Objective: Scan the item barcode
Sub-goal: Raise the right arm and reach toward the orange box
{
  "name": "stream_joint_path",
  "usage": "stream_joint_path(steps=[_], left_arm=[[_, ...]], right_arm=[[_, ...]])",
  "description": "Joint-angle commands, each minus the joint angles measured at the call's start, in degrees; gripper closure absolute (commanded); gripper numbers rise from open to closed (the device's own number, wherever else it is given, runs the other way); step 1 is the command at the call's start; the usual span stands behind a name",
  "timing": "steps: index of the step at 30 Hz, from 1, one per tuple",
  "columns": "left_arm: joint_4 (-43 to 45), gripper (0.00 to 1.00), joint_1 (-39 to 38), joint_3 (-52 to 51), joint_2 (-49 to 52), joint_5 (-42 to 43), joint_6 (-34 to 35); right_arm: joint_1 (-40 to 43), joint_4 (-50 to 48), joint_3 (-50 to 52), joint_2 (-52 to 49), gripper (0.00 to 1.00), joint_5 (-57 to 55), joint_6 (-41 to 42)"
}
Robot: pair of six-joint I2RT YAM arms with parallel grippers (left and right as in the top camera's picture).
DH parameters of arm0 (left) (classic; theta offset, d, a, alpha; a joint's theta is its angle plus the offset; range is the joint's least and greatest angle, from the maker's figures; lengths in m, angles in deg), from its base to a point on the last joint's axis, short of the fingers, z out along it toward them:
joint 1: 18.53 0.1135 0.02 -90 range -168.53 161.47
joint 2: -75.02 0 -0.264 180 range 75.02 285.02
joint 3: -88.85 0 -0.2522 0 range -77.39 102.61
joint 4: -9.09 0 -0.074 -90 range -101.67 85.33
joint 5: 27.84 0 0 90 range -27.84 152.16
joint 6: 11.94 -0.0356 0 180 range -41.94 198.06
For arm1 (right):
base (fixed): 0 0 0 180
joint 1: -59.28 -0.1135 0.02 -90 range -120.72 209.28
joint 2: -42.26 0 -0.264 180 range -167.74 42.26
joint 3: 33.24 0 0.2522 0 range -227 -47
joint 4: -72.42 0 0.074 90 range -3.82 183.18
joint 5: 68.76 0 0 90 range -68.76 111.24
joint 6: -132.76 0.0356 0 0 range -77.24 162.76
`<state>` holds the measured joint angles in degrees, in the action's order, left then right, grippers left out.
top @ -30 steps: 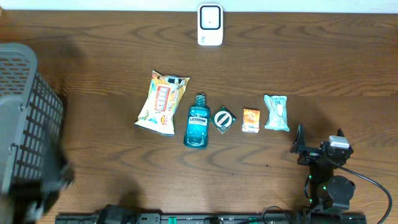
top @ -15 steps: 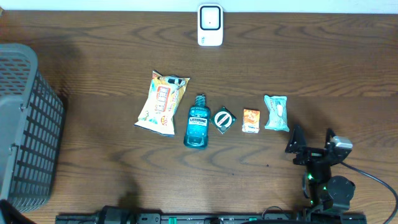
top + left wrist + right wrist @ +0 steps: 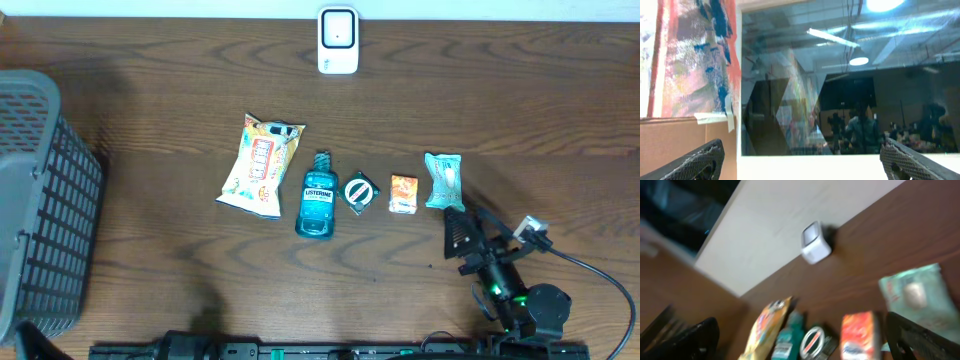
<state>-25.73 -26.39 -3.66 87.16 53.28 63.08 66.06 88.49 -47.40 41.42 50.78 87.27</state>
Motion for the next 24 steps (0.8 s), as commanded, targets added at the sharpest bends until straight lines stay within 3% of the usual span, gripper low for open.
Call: stream_joint_path(steps=[1, 6, 13, 17, 21, 24], left_arm=[[0.6, 0.02, 0.3, -0.7, 0.1, 0.7, 0.7], [0.5, 0.02, 0.3, -1.6, -0.1, 0.7, 0.7], [2.4, 0.02, 0.3, -5.6, -4.0, 0.8, 0.7], [5.3, 0.02, 0.3, -10.0, -9.5, 0.8, 0.7], [5.1, 0.02, 0.3, -11.8, -11.8, 0.4, 0.7], [5.3, 0.02, 0.2, -12.9, -12.0, 0.3, 0.7]], right_arm=[[0.1, 0.9, 0.1, -0.2, 0.01, 13.7, -3.8], [-0.3, 1.4, 0.1, -2.7, 0.01, 17.4, -3.2], [-0.5, 1.2, 0.1, -6.1, 0.01, 17.8, 8.8], [-0.4, 0.3, 0.1, -6.1, 0.01, 13.2, 9.5], [-0.5, 0.0, 0.1, -6.1, 0.02, 9.4, 20.0], [-0.5, 0.3, 0.1, -6.1, 0.07, 9.4, 26.6]])
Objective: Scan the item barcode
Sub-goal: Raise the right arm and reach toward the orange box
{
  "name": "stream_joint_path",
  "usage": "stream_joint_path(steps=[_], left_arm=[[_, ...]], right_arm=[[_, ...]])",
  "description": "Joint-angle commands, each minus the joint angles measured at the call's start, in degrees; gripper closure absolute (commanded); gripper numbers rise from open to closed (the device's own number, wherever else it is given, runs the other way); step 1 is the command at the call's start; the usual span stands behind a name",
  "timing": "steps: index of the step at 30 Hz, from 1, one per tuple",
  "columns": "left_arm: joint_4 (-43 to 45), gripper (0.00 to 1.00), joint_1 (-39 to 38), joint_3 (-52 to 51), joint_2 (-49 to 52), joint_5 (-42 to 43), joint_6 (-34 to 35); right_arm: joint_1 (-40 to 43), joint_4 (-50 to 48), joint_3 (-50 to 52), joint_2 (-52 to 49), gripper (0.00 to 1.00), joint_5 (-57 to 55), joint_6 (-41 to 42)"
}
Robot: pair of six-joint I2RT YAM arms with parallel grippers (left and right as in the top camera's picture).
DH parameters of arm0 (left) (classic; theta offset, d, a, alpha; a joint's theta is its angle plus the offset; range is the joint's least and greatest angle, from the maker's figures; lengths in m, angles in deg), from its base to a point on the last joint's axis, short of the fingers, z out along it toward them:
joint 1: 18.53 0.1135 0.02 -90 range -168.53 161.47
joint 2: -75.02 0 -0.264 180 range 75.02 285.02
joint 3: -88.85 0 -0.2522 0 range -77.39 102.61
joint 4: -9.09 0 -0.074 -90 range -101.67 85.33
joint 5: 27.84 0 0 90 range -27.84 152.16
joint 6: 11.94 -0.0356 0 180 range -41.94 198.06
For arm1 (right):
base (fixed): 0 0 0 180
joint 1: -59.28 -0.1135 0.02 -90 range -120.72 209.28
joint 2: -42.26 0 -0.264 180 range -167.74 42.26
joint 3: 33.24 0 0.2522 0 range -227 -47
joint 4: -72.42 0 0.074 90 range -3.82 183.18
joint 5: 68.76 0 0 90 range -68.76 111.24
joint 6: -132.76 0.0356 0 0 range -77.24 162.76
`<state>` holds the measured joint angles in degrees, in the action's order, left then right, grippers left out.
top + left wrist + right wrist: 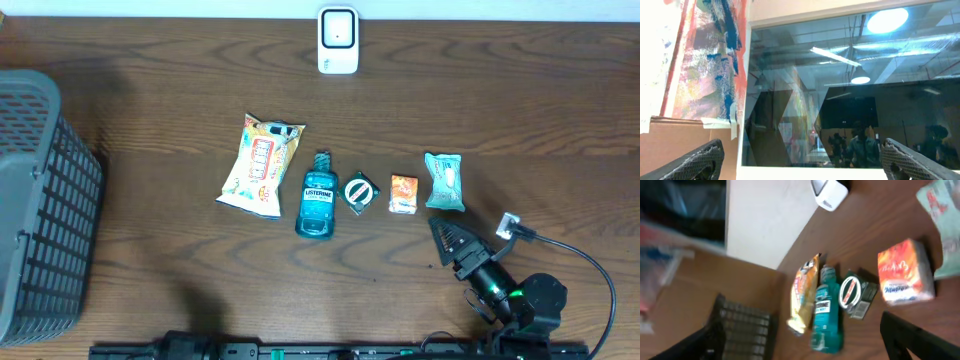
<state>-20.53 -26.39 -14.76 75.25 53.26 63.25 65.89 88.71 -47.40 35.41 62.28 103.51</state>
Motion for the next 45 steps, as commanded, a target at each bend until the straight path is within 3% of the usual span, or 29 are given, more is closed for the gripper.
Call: stream_joint_path(steps=[1, 3, 7, 9, 16, 23, 26, 32, 36, 45], left_arm=[[0.3, 0.02, 0.2, -2.3, 0.0, 0.6, 0.5], [0.3, 0.02, 0.2, -2.7, 0.0, 0.7, 0.5], [0.3, 0.02, 0.2, -3.1, 0.0, 0.8, 0.5], [0.3, 0.02, 0.2, -3.1, 0.0, 0.8, 0.6], [0.1, 0.02, 0.2, -3.2, 0.0, 0.8, 0.5], [0.2, 0.02, 0.2, -3.2, 0.0, 0.8, 0.5], [0.2, 0.02, 0.2, -3.2, 0.0, 0.8, 0.5], [0.2, 0.02, 0.2, -3.2, 0.0, 0.8, 0.5], [0.2, 0.02, 0.2, -3.2, 0.0, 0.8, 0.5], [0.2, 0.02, 0.2, -3.2, 0.0, 0.8, 0.5]], right_arm=[[-0.3, 0.0, 0.1, -0.2, 0.05, -2.6, 14.6], [-0.5, 0.2, 0.1, -0.9, 0.15, -3.3, 22.3], [-1.7, 0.1, 0.1, -4.5, 0.17, -6.6, 31.0], [-3.3, 0.0, 0.1, -8.3, 0.22, -7.6, 31.1], [-12.3, -5.2, -0.8, -24.7, 0.24, -13.1, 29.8], [-19.8, -1.5, -15.7, -46.6, 0.27, -27.7, 17.6], [-20.2, -0.8, -22.1, -56.3, 0.27, -28.9, 15.9], [-20.2, 0.1, -30.6, -73.6, 0.45, -28.2, 17.4], [-20.2, 0.0, -31.2, -79.3, 0.51, -27.8, 21.5], [-20.7, 1.1, -31.2, -80.5, 0.48, -30.0, 21.9]])
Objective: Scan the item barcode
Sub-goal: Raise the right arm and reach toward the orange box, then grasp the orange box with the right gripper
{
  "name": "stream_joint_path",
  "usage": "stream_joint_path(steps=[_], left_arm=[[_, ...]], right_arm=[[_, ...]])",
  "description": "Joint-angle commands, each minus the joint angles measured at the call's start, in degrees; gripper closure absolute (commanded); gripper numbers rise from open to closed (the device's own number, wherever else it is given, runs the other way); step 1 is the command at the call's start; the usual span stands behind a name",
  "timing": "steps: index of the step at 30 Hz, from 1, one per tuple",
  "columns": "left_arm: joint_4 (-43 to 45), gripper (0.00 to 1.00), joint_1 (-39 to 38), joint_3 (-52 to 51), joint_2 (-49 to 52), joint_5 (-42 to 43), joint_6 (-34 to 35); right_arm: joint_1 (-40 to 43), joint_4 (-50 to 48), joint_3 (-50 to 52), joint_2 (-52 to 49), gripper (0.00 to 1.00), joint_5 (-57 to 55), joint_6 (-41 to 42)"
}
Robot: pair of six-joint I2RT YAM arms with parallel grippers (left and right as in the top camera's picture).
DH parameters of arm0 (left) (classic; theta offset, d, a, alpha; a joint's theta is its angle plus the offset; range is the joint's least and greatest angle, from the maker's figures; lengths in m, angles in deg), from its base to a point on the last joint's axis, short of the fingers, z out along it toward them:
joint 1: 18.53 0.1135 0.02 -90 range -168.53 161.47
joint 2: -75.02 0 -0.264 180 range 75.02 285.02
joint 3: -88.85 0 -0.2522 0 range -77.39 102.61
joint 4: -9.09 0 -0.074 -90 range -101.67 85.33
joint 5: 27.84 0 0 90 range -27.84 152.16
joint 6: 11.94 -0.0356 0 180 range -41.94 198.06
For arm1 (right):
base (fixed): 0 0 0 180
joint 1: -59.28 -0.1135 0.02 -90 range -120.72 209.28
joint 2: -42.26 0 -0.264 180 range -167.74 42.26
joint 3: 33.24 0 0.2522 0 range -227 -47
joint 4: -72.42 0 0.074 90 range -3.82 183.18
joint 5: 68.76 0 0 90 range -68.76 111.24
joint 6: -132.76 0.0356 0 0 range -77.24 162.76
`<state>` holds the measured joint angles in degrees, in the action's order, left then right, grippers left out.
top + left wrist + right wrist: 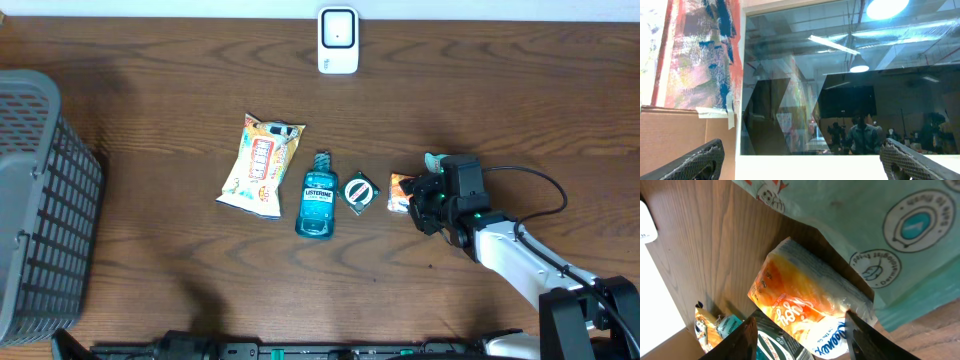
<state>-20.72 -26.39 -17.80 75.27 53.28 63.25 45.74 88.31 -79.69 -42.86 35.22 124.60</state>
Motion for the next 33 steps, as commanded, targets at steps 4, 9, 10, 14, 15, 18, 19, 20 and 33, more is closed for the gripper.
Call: stream_joint_path(steps=[4, 9, 10, 14, 15, 18, 19, 20, 33], left_arm=[[0.3, 0.02, 0.2, -0.2, -0.1, 0.7, 0.5], [0.3, 0.02, 0.2, -0.2, -0.1, 0.7, 0.5], [0.3, 0.02, 0.2, -0.2, -0.1, 0.7, 0.5], [0.3, 0.02, 0.2, -0.2, -0.1, 0.7, 0.5], [0.3, 0.02, 0.2, -0.2, -0.1, 0.7, 0.5], [0.3, 0.02, 0.2, -0.2, -0.1, 0.7, 0.5], [0.3, 0.02, 0.2, -0.2, -0.1, 0.7, 0.5], [0.3, 0.02, 0.2, -0.2, -0.1, 0.7, 0.5], [0.9, 0.02, 0.2, -0.2, -0.1, 0.7, 0.5]], right_arm=[[-0.4, 1.5, 0.5, -1.4, 0.49, -2.2, -2.7], [-0.4, 5.1, -3.8, 4.1, 0.50, -0.8, -10.4], [-0.4, 6.0, -4.8, 5.3, 0.50, -0.9, -11.9], [-0.7, 8.8, -7.4, 9.1, 0.57, -1.7, -13.6], [-0.8, 8.8, -7.4, 9.4, 0.60, -2.2, -13.6], [-0.8, 9.5, -7.4, 8.7, 0.76, -2.7, -13.6], [-1.0, 9.9, -7.3, 8.1, 0.81, -2.5, -13.6], [-1.3, 10.4, -7.3, 7.3, 0.85, -2.4, -13.6], [-6.6, 10.6, -7.3, -10.9, 0.93, -3.6, -12.5]])
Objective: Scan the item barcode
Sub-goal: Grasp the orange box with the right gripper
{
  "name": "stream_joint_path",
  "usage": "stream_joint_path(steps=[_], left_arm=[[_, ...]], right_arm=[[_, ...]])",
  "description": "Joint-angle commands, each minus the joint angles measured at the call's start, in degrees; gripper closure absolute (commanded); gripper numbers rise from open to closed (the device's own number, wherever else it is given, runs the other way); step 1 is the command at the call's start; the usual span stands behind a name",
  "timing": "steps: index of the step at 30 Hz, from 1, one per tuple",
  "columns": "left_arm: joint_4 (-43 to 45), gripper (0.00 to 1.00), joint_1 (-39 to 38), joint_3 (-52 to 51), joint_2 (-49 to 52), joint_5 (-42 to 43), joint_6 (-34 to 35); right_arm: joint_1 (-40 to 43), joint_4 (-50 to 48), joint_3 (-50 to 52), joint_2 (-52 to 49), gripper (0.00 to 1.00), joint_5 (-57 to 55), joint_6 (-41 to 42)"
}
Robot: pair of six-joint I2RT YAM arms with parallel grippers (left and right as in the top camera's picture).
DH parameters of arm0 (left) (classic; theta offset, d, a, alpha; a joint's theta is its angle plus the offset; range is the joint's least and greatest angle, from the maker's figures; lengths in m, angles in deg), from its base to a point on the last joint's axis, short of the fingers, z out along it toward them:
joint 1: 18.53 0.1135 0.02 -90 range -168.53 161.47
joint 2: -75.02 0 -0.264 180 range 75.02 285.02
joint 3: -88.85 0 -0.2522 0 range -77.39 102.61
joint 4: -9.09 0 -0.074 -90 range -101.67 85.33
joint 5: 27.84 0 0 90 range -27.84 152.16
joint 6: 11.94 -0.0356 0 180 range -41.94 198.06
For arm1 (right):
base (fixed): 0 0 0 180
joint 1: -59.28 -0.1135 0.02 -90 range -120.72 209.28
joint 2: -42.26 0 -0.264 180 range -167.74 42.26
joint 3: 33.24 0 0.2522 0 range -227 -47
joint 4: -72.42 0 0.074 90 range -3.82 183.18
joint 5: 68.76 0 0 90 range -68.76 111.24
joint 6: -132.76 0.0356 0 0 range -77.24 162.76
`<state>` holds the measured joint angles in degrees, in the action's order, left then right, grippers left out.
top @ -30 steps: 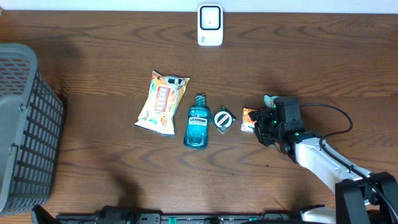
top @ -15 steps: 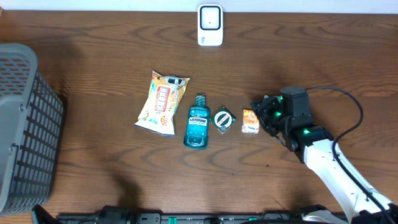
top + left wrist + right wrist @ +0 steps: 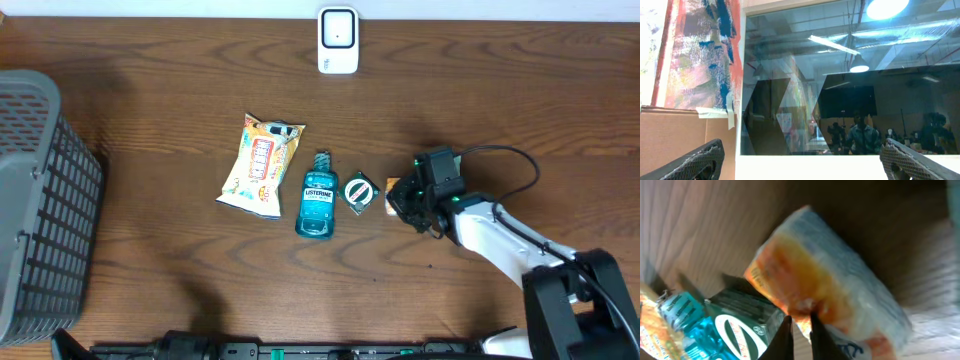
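A small orange packet [image 3: 840,295] lies on the wooden table, and only its left edge [image 3: 392,186] shows from overhead. My right gripper [image 3: 408,200] is down on it. In the right wrist view the right gripper [image 3: 800,327] has its two thin fingers drawn almost together, pinching the packet's lower edge. The white scanner [image 3: 338,40] stands at the table's far edge. My left gripper [image 3: 800,172] is out of the overhead view; it stands open, its fingers [image 3: 700,162] far apart and facing a window.
Left of the packet lie a dark box with a round label [image 3: 360,192], a blue mouthwash bottle [image 3: 318,195] and a yellow snack bag [image 3: 260,165]. A grey basket [image 3: 40,200] stands at the left edge. The right arm's cable loops over the table to the right.
My right gripper's fingers, spread wide on either side of the orange packet, have come together on its edge. The gripper has shifted slightly left and covers the green pouch. The left arm is unchanged.
My right gripper was open near the table's front right, below the row of items. Then it was a little closer to them, then low over the orange packet and green pouch with its fingers spread. Now it is shut on the packet. The left gripper stayed open, facing the window.
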<state>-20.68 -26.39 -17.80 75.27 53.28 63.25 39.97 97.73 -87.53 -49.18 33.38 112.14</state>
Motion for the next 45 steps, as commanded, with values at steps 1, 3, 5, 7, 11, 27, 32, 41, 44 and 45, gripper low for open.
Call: stream_joint_path(steps=[1, 3, 5, 7, 11, 27, 32, 41, 44, 45], left_arm=[[0.9, 0.02, 0.2, -0.2, -0.1, 0.7, 0.5], [1.0, 0.02, 0.2, -0.2, -0.1, 0.7, 0.5], [1.0, 0.02, 0.2, -0.2, -0.1, 0.7, 0.5], [1.0, 0.02, 0.2, -0.2, -0.1, 0.7, 0.5], [1.0, 0.02, 0.2, -0.2, -0.1, 0.7, 0.5], [0.9, 0.02, 0.2, -0.2, -0.1, 0.7, 0.5], [0.9, 0.02, 0.2, -0.2, -0.1, 0.7, 0.5], [0.9, 0.02, 0.2, -0.2, -0.1, 0.7, 0.5], [0.9, 0.02, 0.2, -0.2, -0.1, 0.7, 0.5], [1.0, 0.02, 0.2, -0.2, -0.1, 0.7, 0.5]], right_arm=[[-0.8, 1.1, 0.6, -5.2, 0.93, -1.8, -0.1], [-0.8, 0.7, 0.5, -5.3, 0.93, -1.4, -0.1], [-0.7, -0.9, 0.0, -4.0, 0.92, 0.6, -2.2], [-0.4, -1.6, -1.2, -1.4, 0.89, 2.8, -5.1], [0.1, 4.0, -4.4, 7.3, 0.74, 0.9, -10.3], [0.0, 24.0, -2.8, 18.6, 0.53, -11.8, 11.0], [0.0, 19.3, -2.7, 11.6, 0.50, -10.8, 11.0], [-0.2, 10.2, -2.7, -0.9, 0.49, -7.2, 14.0], [-0.4, 9.1, -2.7, -4.4, 0.56, -7.1, 13.9], [-0.3, 9.3, -2.7, -5.5, 0.58, -7.1, 13.8]])
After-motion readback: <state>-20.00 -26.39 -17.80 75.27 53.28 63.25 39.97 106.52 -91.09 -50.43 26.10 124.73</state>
